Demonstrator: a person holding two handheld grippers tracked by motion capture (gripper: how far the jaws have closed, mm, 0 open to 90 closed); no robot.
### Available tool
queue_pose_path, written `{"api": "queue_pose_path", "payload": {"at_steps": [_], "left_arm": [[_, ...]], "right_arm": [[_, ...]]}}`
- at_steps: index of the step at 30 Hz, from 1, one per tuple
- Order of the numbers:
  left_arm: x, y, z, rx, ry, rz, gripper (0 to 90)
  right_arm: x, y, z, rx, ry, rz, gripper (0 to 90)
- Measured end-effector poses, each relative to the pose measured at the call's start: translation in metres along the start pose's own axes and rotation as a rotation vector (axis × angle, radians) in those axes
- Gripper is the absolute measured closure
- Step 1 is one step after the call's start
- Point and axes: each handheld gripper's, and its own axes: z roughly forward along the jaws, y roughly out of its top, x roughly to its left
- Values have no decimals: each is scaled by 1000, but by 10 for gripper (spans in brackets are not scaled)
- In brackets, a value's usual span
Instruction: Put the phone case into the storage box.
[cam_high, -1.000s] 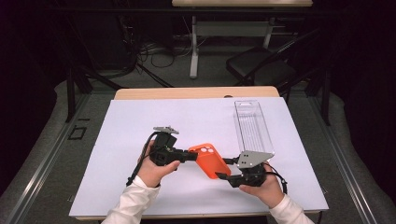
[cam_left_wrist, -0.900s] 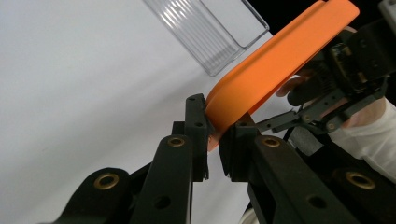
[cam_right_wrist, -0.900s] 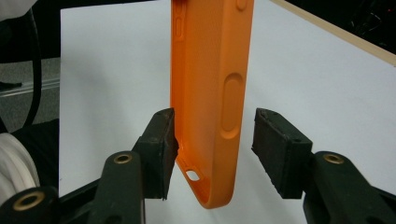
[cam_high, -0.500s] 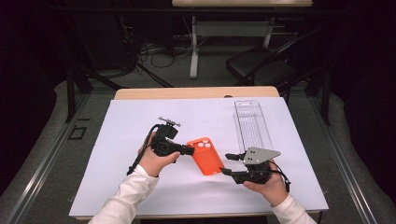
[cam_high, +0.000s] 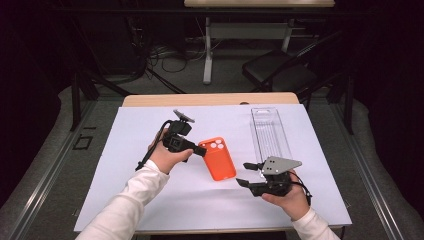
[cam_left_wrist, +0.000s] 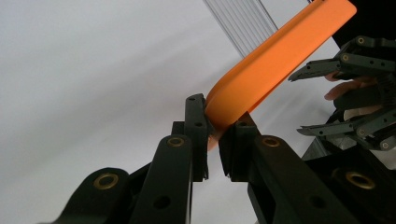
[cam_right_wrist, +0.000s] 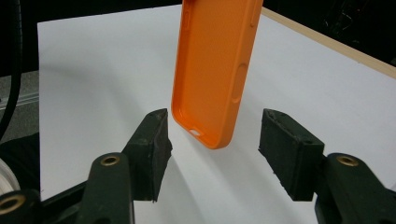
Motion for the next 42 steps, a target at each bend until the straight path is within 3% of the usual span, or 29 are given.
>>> {"api": "queue_pose_path", "payload": {"at_steps": [19, 32, 42], "left_arm": [[-1, 24, 1, 74, 72, -27, 823], [-9, 35, -2, 110, 108, -26, 823], [-14, 41, 3, 143, 117, -20, 823]], "right_arm": [[-4, 13, 0, 58, -42, 20, 397], [-26, 49, -6, 160, -54, 54, 365], [-44, 82, -7, 218, -73, 28, 393]]}}
